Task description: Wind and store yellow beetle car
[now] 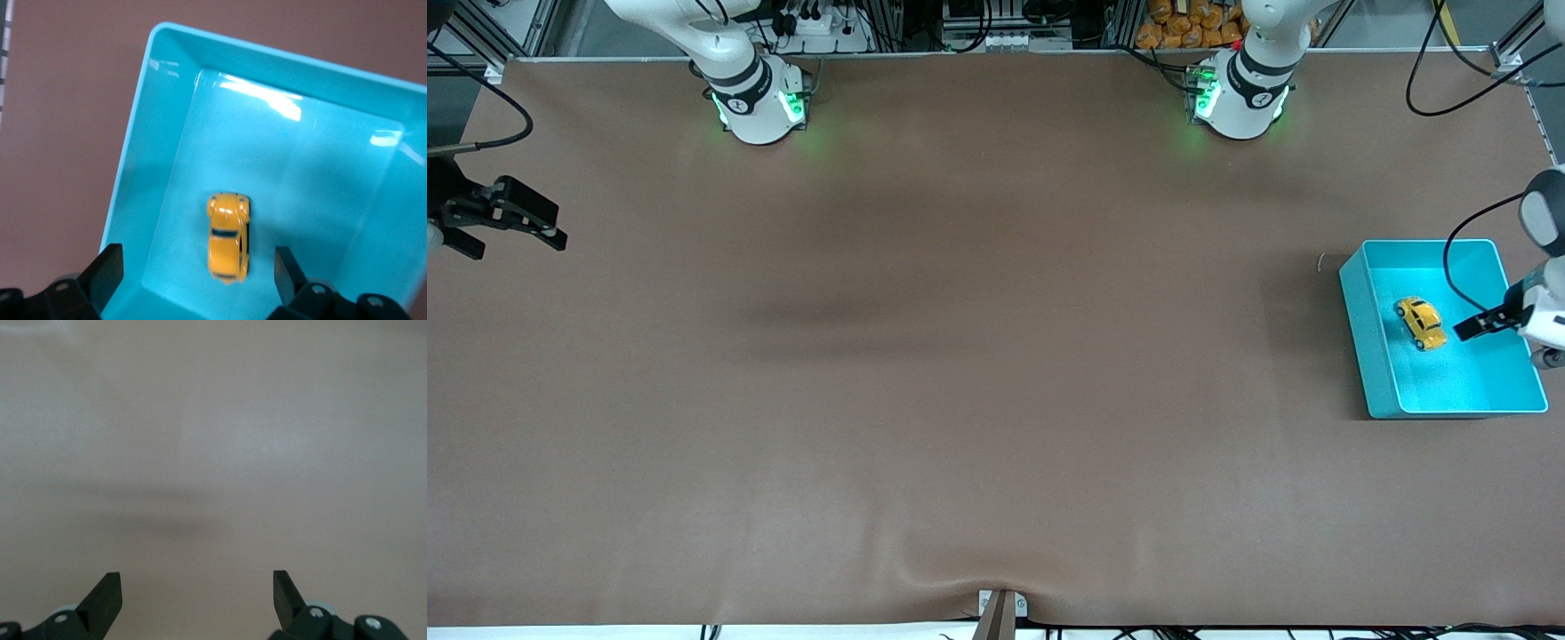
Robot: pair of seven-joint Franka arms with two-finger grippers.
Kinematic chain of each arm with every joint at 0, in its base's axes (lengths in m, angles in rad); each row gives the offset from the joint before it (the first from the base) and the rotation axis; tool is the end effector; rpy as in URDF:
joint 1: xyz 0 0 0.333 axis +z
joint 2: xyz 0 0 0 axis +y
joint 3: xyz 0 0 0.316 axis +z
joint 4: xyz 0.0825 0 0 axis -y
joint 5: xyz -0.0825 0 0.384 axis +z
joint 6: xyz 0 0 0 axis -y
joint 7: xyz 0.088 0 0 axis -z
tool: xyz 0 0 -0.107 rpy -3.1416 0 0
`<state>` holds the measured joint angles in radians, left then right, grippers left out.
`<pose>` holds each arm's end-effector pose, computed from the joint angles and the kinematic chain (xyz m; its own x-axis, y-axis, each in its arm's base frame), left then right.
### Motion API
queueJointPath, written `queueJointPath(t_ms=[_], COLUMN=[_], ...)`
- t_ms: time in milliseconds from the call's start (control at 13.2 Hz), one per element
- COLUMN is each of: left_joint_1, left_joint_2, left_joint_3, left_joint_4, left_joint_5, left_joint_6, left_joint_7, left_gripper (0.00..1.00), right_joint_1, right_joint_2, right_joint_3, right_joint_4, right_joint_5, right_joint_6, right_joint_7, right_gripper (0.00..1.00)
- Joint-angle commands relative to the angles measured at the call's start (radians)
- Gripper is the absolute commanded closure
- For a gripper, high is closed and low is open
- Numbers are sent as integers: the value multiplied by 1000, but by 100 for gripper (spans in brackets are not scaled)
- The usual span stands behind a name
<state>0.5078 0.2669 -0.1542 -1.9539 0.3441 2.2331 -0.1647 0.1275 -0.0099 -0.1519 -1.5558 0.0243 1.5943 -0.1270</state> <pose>0.5663 0.2240 0.3463 0.9518 0.3048 0.0329 0.3041 -0.9248 -0.2285 0.5542 -0.0114 0.6392 0.9935 0.1018 0.0511 0.1029 -0.9945 -0.0195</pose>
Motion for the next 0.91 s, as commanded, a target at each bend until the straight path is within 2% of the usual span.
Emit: queueJointPath(t_ms=[0, 152, 304, 456, 837], left_joint_1=[-69, -132, -179, -233, -408], left_joint_2=[-103, -112, -123, -159, -236], left_joint_3=[1, -1, -33, -60, -62], left_joint_4=[111, 275, 387, 418, 415], left_joint_5=[-141, -223, -235, -238, -266], left_joint_6=[-247, -450, -594, -636, -652], left_joint_7=[8, 7, 4, -9, -9], left_gripper=[0, 0, 0, 0, 0], right_joint_1=[-9, -11, -17, -35, -80], right_joint_2=[-10, -10, -12, -12, -12], right_joint_3=[3, 3, 3, 3, 2], right_joint_4=[-6, -6, -4, 5, 5], right_joint_5=[17, 17, 17, 19, 60], right_joint_6=[6, 6, 6, 4, 3], right_joint_7=[6, 6, 6, 1, -2], right_gripper=[0, 0, 0, 0, 0])
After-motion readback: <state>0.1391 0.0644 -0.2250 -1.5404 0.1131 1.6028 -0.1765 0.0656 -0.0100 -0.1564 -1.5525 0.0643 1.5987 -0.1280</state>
